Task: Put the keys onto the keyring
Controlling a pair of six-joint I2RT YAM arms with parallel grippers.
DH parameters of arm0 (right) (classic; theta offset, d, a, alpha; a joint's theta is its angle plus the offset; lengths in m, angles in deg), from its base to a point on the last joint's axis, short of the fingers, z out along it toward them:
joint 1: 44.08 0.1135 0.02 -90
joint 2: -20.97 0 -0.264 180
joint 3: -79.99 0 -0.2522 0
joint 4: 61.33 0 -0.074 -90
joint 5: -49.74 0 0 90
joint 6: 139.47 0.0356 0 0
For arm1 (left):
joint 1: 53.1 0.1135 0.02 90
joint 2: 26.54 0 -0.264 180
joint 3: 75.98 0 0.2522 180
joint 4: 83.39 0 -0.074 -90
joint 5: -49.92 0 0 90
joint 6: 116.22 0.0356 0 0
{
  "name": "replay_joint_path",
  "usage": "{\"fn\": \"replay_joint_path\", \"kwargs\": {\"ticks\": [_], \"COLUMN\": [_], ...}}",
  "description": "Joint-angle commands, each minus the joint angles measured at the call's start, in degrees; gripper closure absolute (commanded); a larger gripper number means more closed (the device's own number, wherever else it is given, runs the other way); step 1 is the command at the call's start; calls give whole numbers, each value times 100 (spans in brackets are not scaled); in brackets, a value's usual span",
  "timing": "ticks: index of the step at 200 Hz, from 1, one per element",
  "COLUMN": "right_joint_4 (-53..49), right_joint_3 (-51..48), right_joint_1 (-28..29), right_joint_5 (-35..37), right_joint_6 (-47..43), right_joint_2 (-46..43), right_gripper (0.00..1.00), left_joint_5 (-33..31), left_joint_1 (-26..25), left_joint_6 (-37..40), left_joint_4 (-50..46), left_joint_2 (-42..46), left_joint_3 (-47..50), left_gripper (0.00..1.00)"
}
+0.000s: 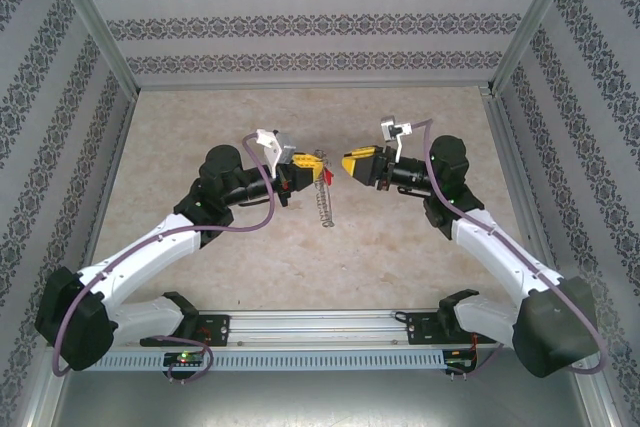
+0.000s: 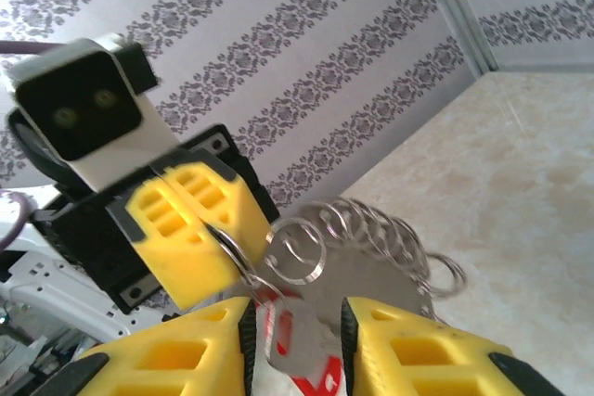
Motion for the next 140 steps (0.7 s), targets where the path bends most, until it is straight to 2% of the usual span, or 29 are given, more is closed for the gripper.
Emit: {"fn": "replay_joint_path", "kwargs": {"ticks": [1,59,140], "right_joint_4": [620,1200,1875], "right_joint_3": [269,225,-64], "right_joint_1": [-96,-131,-36], "right_joint_5": [-475,-832,-804], "right_joint_6": [-198,2,369], "right_joint_2": [157,642,933], "right_gripper": [65,61,66], "left_joint_5": [159,134,117], "left_joint_1": [-65,-66,-70], "left_joint_6": [-232,-353,-398], "left_joint_4": [745,1223,1375], "left_joint_2": [-43,-214,-265], "left_joint_3": [87,192,172], "left_gripper": [100,100,100]}}
